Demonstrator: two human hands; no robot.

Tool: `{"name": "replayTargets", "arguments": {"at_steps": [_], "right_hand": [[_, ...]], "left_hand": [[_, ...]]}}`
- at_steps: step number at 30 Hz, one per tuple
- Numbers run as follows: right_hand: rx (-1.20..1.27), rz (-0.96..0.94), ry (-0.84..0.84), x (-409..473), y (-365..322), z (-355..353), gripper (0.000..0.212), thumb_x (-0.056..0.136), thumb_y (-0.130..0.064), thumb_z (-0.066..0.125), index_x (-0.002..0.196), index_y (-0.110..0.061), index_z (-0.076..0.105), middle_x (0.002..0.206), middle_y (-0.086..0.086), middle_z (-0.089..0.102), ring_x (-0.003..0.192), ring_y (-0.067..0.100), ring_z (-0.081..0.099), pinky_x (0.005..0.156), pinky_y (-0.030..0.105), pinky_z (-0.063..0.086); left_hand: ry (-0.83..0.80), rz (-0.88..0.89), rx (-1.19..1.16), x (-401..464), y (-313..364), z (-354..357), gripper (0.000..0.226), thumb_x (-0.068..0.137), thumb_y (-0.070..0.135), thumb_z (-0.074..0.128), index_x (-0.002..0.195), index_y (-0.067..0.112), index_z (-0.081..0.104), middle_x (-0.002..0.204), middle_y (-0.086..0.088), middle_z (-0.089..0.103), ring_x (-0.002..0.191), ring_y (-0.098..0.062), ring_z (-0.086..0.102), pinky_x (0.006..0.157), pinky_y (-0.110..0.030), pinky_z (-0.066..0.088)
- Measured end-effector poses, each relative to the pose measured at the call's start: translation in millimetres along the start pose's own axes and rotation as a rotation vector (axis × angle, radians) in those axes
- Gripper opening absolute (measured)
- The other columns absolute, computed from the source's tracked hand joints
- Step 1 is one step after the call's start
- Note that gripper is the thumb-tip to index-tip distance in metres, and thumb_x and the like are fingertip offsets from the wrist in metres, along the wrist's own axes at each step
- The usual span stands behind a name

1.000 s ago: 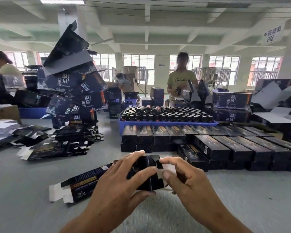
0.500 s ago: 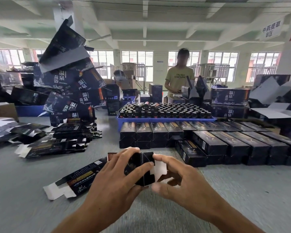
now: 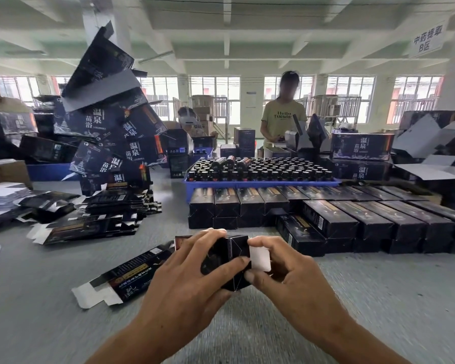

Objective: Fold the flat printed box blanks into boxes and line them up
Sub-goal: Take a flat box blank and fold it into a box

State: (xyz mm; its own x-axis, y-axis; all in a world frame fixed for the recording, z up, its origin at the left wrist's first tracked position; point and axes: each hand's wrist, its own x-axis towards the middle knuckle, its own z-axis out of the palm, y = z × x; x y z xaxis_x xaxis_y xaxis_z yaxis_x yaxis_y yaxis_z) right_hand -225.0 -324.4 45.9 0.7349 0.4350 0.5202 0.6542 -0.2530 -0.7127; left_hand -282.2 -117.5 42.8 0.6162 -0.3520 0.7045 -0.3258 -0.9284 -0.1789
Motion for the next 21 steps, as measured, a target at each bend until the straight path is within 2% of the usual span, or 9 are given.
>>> {"name": "replayTargets", "arguments": {"at_steps": [3, 6, 8, 10, 12, 14, 16, 21], "right_hand": [[0.013, 0.028, 0.033, 0.6, -2.3, 0.9, 0.045, 0.087, -0.028, 0.076, 0.11, -0.054, 0.046, 0.1, -0.022, 0.073, 0.086, 0.005, 0.07, 0.075, 0.018, 0.055], [0.004, 0.034, 0.039, 1.1, -3.8, 0.3, 0.036, 0.087, -0.027, 0.077, 0.102, -0.046, 0.05, 0.101, -0.022, 0.073, 0.087, 0.003, 0.071, 0.074, 0.017, 0.054], [-0.022, 0.026, 0.015, 0.2, -5.8, -0.3, 0.032, 0.087, -0.025, 0.077, 0.104, -0.044, 0.058, 0.106, -0.026, 0.071, 0.091, -0.001, 0.07, 0.074, 0.014, 0.054], [-0.048, 0.016, -0.011, -1.0, -8.5, -0.7, 0.037, 0.089, -0.019, 0.073, 0.111, -0.047, 0.062, 0.111, -0.032, 0.066, 0.095, -0.005, 0.067, 0.074, 0.009, 0.051], [-0.033, 0.023, -0.018, -1.2, -9.4, -0.8, 0.037, 0.092, -0.018, 0.07, 0.114, -0.047, 0.064, 0.11, -0.032, 0.067, 0.097, -0.005, 0.066, 0.074, 0.011, 0.052], [0.033, 0.061, -0.001, -0.3, -8.0, -1.3, 0.026, 0.093, -0.026, 0.068, 0.111, -0.046, 0.067, 0.105, -0.024, 0.071, 0.094, 0.0, 0.069, 0.072, 0.019, 0.056], [0.085, 0.099, 0.018, 1.5, -5.7, -1.3, 0.018, 0.092, -0.035, 0.07, 0.107, -0.043, 0.067, 0.104, -0.021, 0.072, 0.093, 0.003, 0.07, 0.073, 0.024, 0.057], [0.171, 0.15, 0.012, 5.0, -4.1, -2.5, 0.025, 0.083, -0.05, 0.071, 0.103, -0.035, 0.073, 0.095, -0.017, 0.075, 0.083, 0.002, 0.07, 0.067, 0.017, 0.052]], "left_hand": [[0.024, -0.006, 0.009, 1.0, 1.2, 0.3, 0.055, 0.077, 0.043, 0.069, 0.13, 0.035, 0.057, 0.138, -0.01, 0.054, 0.121, -0.032, 0.059, 0.074, -0.042, 0.061], [0.031, -0.017, 0.01, 0.4, 1.9, 1.7, 0.058, 0.076, 0.042, 0.072, 0.13, 0.035, 0.056, 0.138, -0.01, 0.053, 0.12, -0.031, 0.06, 0.076, -0.043, 0.061], [0.029, -0.033, -0.003, -1.4, 1.2, 3.1, 0.064, 0.073, 0.041, 0.078, 0.132, 0.034, 0.053, 0.14, -0.009, 0.052, 0.12, -0.031, 0.06, 0.079, -0.044, 0.06], [0.038, -0.06, -0.038, -2.9, 0.3, 3.9, 0.072, 0.073, 0.043, 0.079, 0.138, 0.032, 0.049, 0.142, -0.006, 0.049, 0.122, -0.028, 0.058, 0.083, -0.043, 0.06], [0.057, -0.091, -0.085, -3.1, 0.1, 3.7, 0.082, 0.074, 0.047, 0.077, 0.145, 0.026, 0.043, 0.143, 0.0, 0.048, 0.124, -0.022, 0.054, 0.09, -0.041, 0.058], [0.078, -0.116, -0.123, -2.1, 1.7, 3.4, 0.089, 0.075, 0.05, 0.075, 0.149, 0.021, 0.037, 0.144, 0.005, 0.046, 0.126, -0.017, 0.05, 0.096, -0.034, 0.052], [0.104, -0.129, -0.14, -0.6, 5.3, 2.9, 0.087, 0.078, 0.052, 0.07, 0.15, 0.017, 0.037, 0.143, 0.007, 0.044, 0.126, -0.014, 0.049, 0.097, -0.028, 0.046], [0.13, -0.099, -0.116, 0.7, 10.7, 2.6, 0.082, 0.079, 0.052, 0.057, 0.148, 0.013, 0.038, 0.142, 0.005, 0.044, 0.124, -0.012, 0.048, 0.095, -0.027, 0.044]]}}
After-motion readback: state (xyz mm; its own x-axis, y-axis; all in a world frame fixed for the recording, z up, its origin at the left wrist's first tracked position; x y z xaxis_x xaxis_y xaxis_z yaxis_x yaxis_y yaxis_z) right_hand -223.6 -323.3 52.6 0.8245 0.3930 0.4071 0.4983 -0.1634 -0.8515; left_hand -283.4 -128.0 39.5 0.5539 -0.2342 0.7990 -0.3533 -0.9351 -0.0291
